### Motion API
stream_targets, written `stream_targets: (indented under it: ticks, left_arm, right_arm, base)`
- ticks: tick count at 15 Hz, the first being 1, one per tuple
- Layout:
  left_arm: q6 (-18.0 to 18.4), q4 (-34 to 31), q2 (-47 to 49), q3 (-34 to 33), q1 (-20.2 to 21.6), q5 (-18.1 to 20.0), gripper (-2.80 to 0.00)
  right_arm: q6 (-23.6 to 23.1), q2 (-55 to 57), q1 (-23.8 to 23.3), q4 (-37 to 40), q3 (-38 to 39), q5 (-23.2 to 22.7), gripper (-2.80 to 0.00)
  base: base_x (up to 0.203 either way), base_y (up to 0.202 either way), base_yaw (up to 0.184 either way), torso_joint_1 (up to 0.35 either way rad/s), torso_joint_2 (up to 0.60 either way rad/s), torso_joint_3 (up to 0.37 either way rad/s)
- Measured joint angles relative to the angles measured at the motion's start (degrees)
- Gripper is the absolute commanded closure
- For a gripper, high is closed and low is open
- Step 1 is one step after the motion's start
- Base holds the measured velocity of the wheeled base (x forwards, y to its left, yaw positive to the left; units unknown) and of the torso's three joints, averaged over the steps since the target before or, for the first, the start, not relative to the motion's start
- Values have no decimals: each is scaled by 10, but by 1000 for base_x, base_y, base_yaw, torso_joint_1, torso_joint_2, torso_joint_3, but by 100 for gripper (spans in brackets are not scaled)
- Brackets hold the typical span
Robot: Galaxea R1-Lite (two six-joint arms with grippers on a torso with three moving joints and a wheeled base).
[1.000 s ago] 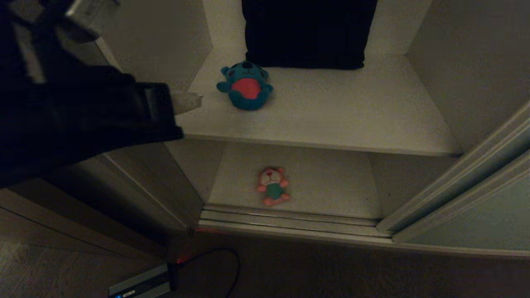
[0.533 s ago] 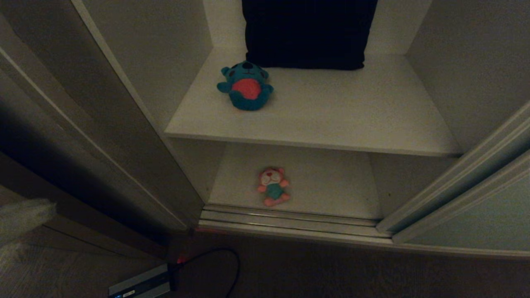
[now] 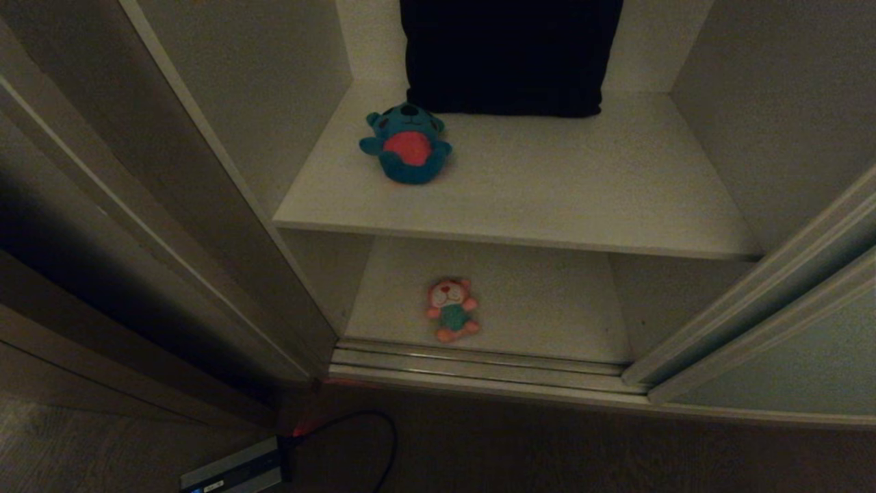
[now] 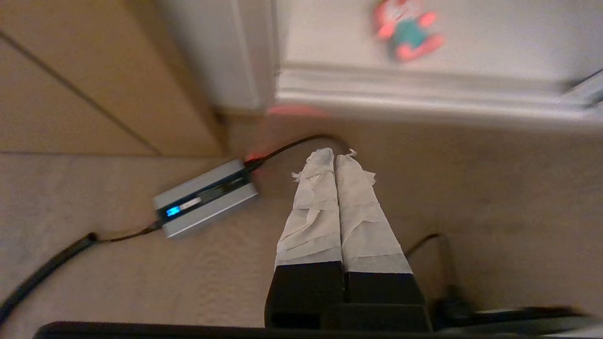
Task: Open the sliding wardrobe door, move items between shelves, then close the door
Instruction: Place the pink doll on the higher shelf
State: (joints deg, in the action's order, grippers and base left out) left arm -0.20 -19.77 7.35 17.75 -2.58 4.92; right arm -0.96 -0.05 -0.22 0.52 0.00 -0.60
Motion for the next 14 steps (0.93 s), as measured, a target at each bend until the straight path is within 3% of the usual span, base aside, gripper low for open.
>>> stream_targets:
  ticks: [2,4,7,14]
  left_arm:
    - [11,43,-43,-74,8,-11,0]
    - [14,82,-62,-107,12,-20,0]
    - [42,120,-73,-138,13,-45,0]
    - [48,146,-76,-153,13,-46,0]
  right_arm:
    - [0,0,0,0,0,0,0]
    - [0,0,0,0,0,0,0]
    - [0,0,0,0,0,0,0]
    - [0,0,0,0,0,0,0]
  base:
    - [0,0,0,0,0,0]
    - [0,0,0,0,0,0]
    - [0,0,0,0,0,0]
    - [0,0,0,0,0,0]
